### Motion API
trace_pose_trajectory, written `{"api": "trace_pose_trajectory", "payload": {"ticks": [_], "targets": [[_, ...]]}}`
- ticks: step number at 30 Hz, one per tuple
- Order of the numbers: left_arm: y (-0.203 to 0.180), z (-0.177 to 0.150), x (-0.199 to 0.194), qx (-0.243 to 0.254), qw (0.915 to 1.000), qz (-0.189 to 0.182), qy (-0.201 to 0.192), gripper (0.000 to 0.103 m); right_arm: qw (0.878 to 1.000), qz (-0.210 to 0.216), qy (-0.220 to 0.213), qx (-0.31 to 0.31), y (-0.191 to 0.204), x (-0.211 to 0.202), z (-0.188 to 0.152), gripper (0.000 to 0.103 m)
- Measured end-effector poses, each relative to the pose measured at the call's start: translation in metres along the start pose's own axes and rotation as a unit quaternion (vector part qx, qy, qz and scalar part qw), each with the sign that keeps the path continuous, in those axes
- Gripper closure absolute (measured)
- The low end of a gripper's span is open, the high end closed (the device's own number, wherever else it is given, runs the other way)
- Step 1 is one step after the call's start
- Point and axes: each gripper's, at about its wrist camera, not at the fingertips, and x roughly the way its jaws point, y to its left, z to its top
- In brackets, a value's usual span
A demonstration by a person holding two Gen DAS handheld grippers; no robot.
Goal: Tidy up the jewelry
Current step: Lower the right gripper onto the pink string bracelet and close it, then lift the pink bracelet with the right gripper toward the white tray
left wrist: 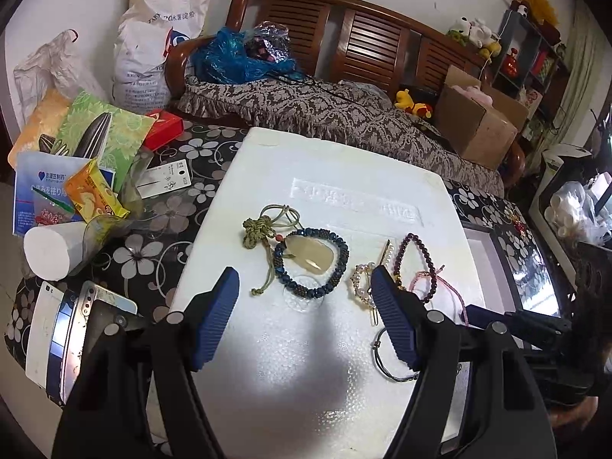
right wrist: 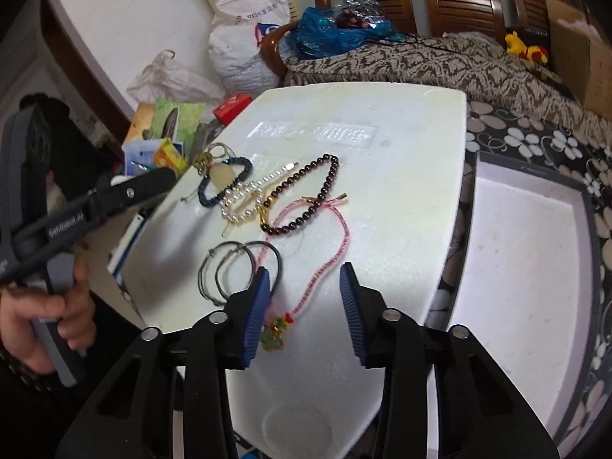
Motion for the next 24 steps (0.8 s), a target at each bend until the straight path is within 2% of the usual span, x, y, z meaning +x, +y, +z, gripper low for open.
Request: {"api": "trace_pose_trajectory", "payload": {"ticks": [1,2,7,10,13,15,17,19,24], "targets": [[-0.001,0.0,0.0,0.001,1.0,-0.001,0.0,0.032,1.0,0.003,0.006,-0.004,0.001,0.002,0.0,0.089],[-0.001,-0.001,0.0,0.003,1.0,0.0,-0.001,0.032,1.0,0.005,0.011,-0.007,0.002,0.003,-0.002,0.098],[-0.005,-0.003,-0.002,0.008,1.0,-0.006,0.001,0.032,1.0,0.011,-0.004,-0.024,0.009,-0.006,-0.001,0.1],[-0.014,-0.009,-0.006,0.02,0.9995,-0.023,0.003,0.032,0.999,0.015,-0.023,-0.031,0.011,-0.018,0.001,0.1],[-0.031,-0.019,-0.013,0.054,0.9973,-0.049,0.006,0.032,0.999,0.02,-0.038,-0.031,0.01,-0.028,0.003,0.1],[-0.047,-0.028,-0.014,0.09,0.9938,-0.065,0.011,0.036,0.998,0.025,-0.047,-0.03,0.009,-0.034,0.006,0.1],[-0.057,-0.034,-0.011,0.108,0.9906,-0.079,0.027,0.043,0.998,0.031,-0.054,-0.031,0.009,-0.038,0.008,0.1],[-0.066,-0.04,-0.005,0.124,0.9874,-0.088,0.044,0.046,0.997,0.035,-0.062,-0.032,0.01,-0.043,0.01,0.1],[-0.07,-0.041,-0.003,0.121,0.9871,-0.092,0.05,0.046,0.992,0.055,-0.105,-0.046,0.016,-0.066,0.016,0.1]]}}
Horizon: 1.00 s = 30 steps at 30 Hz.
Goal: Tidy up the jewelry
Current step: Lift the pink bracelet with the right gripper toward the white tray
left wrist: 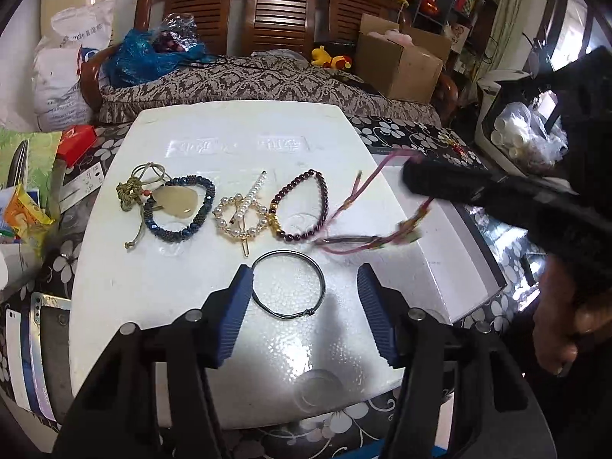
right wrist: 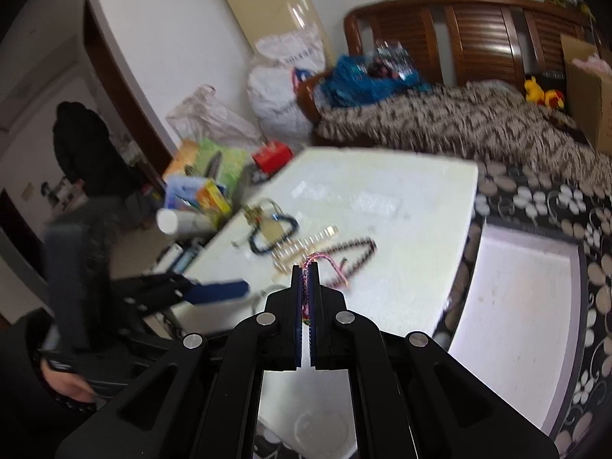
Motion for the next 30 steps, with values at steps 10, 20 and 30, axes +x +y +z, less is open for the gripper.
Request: {"api": "trace_pose_trajectory", "payload": {"ticks": [10,20,30], "targets": [[-0.012,0.0,0.006,0.024,0.9994,-0.022,0.006,0.046,0.999,0.017,-0.035,0.017,-0.004,-0.018,0.013,0.1],[-0.039,-0.001,0.013,0.058,0.9969,-0.05,0.015,0.046,0.994,-0.018,-0.08,0.066,-0.048,-0.052,0.025,0.1],[-0.054,0.006,0.021,0.068,0.9947,-0.075,0.02,0.05,0.991,-0.038,-0.097,0.081,-0.069,-0.072,0.023,0.1]]}}
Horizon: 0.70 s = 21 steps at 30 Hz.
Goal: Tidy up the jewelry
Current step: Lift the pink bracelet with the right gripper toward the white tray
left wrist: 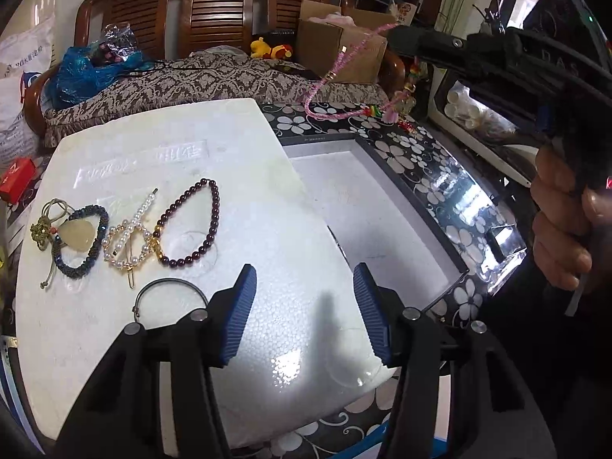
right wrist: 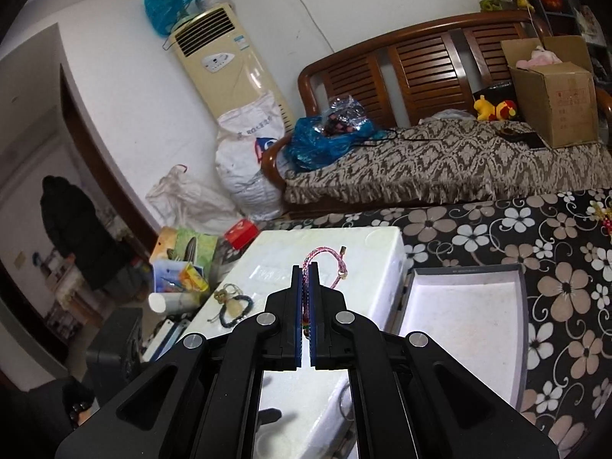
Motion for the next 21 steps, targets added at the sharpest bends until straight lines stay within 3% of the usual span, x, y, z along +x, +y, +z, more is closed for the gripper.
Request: {"api": "trace_pose_trajectory", "payload": {"ticks": [8,10,12,16,21], "targets": [[-0.026,0.004,0.021,0.016,0.9996,-0.011,0.019,0.049,1.0,-0.013,-0.005,0.005,-0.008,-0.01,0.0,0.1],[-0.035,0.006,0.027,0.024,0.9994,-0.011,0.022,0.043,1.0,-0.014,-0.008,0.007,-0.01,-0.013,0.0,0.1],[-0.046,0.01,0.036,0.035,0.9989,0.016,0.026,0.034,1.0,-0.017,-0.012,0.011,-0.014,-0.017,0.002,0.1],[-0.057,0.016,0.051,0.048,0.996,0.065,0.037,0.034,0.999,-0.025,-0.024,0.018,-0.022,-0.028,0.004,0.1],[-0.064,0.028,0.069,0.079,0.9838,0.149,0.06,0.034,0.998,-0.029,-0.039,0.034,-0.034,-0.043,0.007,0.1]]}}
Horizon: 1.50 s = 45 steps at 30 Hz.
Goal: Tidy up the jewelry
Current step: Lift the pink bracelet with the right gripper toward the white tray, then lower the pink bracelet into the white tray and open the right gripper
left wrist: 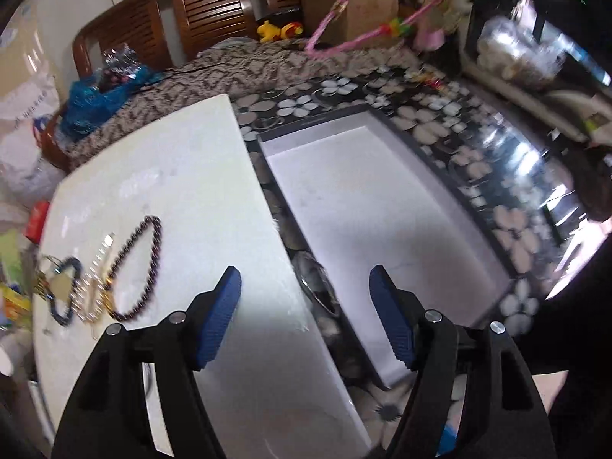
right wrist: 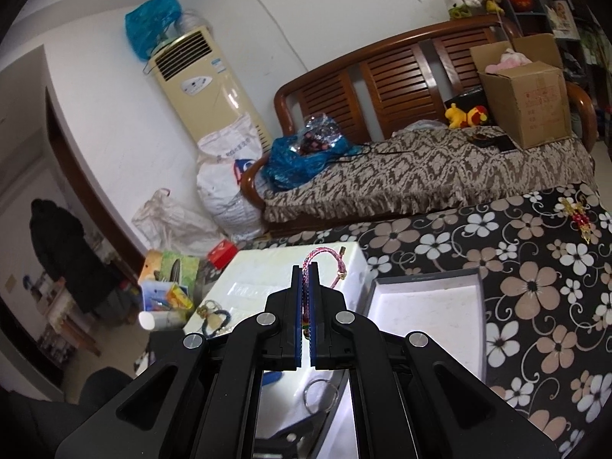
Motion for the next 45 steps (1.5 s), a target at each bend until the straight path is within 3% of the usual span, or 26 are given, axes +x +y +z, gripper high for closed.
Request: {"api": "trace_pose_trajectory", "payload": {"ticks": [3,5,7,8,10,14,18,22,28,32,33,35,37,41,44,45], "targets": [[-0.008,0.005,0.007,0.03,0.9979,0.056,0.015,0.045,1.0,0.001,-0.009,0.007,-0.005,-0.007,0.003,0.1],[-0.01,0.006,0.008,0.046,0.9947,0.091,0.018,0.063,1.0,0.0,-0.015,0.013,-0.008,-0.011,0.005,0.1],[-0.012,0.007,0.008,0.063,0.9936,0.091,0.021,0.07,0.999,0.002,-0.023,0.022,-0.011,-0.016,0.007,0.1],[-0.014,0.008,0.006,0.066,0.9939,0.086,0.02,0.085,0.999,0.003,-0.025,0.025,-0.013,-0.017,0.008,0.1],[-0.014,0.012,0.0,0.06,0.9954,0.072,0.019,0.103,0.999,0.003,-0.029,0.028,-0.015,-0.02,0.009,0.1],[-0.003,0.012,-0.001,0.022,0.999,0.034,0.019,0.103,0.999,0.005,-0.034,0.029,-0.014,-0.023,0.009,0.1],[0.019,0.006,-0.011,-0.043,0.9989,-0.012,-0.009,0.103,0.999,0.005,-0.033,0.027,-0.013,-0.022,0.009,0.1],[0.031,0.003,-0.02,-0.071,0.9967,-0.025,-0.03,0.103,0.999,0.004,-0.032,0.026,-0.014,-0.023,0.009,0.1],[0.042,0.002,-0.02,-0.09,0.9949,-0.032,-0.03,0.103,0.999,0.0,-0.028,0.03,-0.014,-0.024,0.011,0.1],[0.045,0.005,-0.014,-0.113,0.9916,-0.06,-0.021,0.102,0.999,-0.003,-0.024,0.032,-0.014,-0.024,0.011,0.1],[0.046,0.005,-0.014,-0.113,0.9912,-0.064,-0.024,0.097,0.999,-0.004,-0.024,0.033,-0.015,-0.024,0.011,0.1],[0.04,0.013,-0.012,-0.108,0.9913,-0.068,-0.031,0.059,0.999,-0.006,-0.023,0.035,-0.017,-0.024,0.01,0.1],[0.035,0.02,-0.011,-0.105,0.9912,-0.072,-0.037,0.043,0.999,-0.007,-0.023,0.035,-0.019,-0.024,0.009,0.1],[0.028,0.028,-0.007,-0.097,0.9916,-0.077,-0.038,0.046,0.999,-0.01,-0.021,0.032,-0.023,-0.025,0.008,0.1],[0.023,0.029,-0.004,-0.089,0.9918,-0.086,-0.031,0.065,0.999,-0.013,-0.018,0.037,-0.028,-0.026,0.006,0.1],[0.023,0.028,-0.004,-0.087,0.9921,-0.085,-0.03,0.065,0.999,-0.014,-0.016,0.038,-0.03,-0.026,0.005,0.1]]}}
